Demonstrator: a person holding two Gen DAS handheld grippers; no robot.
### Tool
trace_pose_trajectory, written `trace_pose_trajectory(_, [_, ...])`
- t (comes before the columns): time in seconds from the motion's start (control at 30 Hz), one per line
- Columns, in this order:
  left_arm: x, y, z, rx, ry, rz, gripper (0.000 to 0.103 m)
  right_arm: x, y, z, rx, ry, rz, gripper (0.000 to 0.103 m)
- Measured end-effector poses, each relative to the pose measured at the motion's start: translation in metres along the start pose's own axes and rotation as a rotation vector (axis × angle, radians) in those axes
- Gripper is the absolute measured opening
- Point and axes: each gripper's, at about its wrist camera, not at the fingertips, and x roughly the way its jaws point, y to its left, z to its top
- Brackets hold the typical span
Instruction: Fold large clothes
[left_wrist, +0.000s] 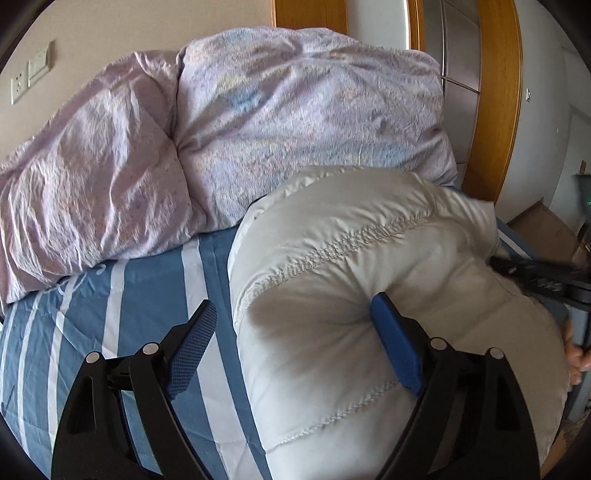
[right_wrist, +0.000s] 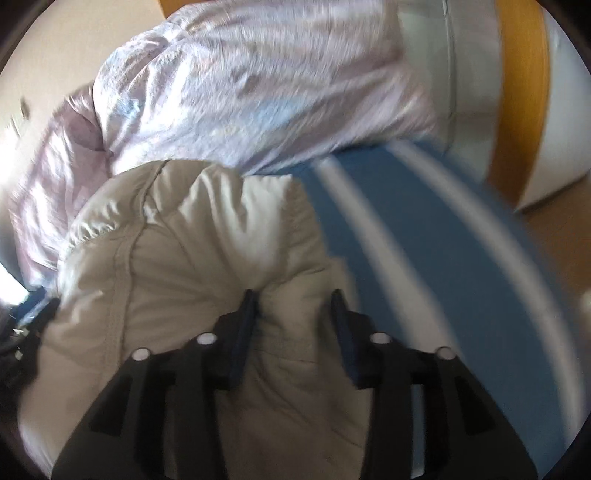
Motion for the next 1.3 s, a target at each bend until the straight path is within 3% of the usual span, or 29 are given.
trace_pose_trajectory(0.13, [0.002,0.004,-0.001,-0.022,0.011,-0.017,0.087,-0.045,-0.009,-0.003,0.037,-0.090,0.099,0.044])
trace_pose_trajectory(0.3, [-0.001,-0.002,-0.002,-0.003,-0.004,0.012,0.087,-0.055,0.000,-0.023,-0.030,-0.052,0.186,0.039])
trace_pose_trajectory(0.6, [0.000,-0.007,-0.003,0.004,-0.016,0.022,0.087,-0.009,-0.003,-0.046,-0.023,0.060,0.216,0.036])
trace_pose_trajectory(0.93, [-0.001,-0.025,-0.011,0.053,-0.082,0.110,0.087,0.003,-0.004,-0.056,-0.019,0.040,0.221,0.036])
trace_pose_trajectory(1.17, [-0.003,-0.019,-0.008,0.036,-0.071,0.091,0.087,-0.007,-0.001,-0.048,0.008,0.064,0.187,0.035])
trace_pose_trajectory(1.3, [-0.004,-0.017,-0.009,0.026,-0.069,0.086,0.087,-0.029,0.003,-0.039,0.023,0.013,0.213,0.037])
